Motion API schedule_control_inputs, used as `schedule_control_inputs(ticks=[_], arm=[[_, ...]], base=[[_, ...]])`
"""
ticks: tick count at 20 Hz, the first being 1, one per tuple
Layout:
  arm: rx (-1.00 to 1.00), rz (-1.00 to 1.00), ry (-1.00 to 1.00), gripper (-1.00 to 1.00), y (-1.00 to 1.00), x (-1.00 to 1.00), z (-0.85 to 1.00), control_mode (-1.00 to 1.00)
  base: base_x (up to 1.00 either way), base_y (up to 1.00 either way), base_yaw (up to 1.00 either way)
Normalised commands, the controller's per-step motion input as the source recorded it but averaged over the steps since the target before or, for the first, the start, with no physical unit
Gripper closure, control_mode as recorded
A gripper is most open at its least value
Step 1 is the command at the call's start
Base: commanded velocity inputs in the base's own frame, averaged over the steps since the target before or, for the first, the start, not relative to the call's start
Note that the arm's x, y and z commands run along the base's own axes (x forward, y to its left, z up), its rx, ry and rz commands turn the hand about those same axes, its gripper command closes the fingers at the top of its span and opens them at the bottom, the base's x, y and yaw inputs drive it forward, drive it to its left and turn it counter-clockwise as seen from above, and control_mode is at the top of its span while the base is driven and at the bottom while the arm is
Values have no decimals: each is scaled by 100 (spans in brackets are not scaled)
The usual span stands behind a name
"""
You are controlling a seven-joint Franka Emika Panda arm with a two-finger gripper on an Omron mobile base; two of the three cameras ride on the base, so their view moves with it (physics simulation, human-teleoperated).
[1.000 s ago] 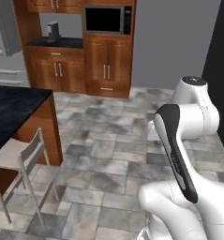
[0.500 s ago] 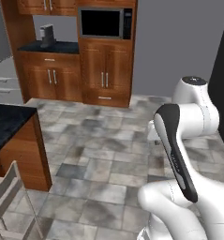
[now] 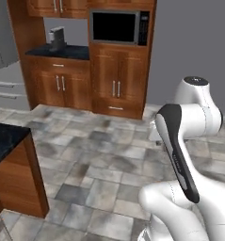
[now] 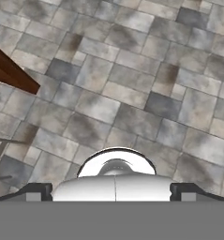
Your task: Pick up each apple from the fridge and place one apple on each plate on the dining counter.
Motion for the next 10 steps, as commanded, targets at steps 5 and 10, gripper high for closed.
schedule_control_inputs(ticks=[5, 10], arm=[[0, 0, 0, -100, 0, 0, 0, 100], [0, 0, 0, -100, 0, 0, 0, 100]], base=[[100, 0, 35], [100, 0, 58]])
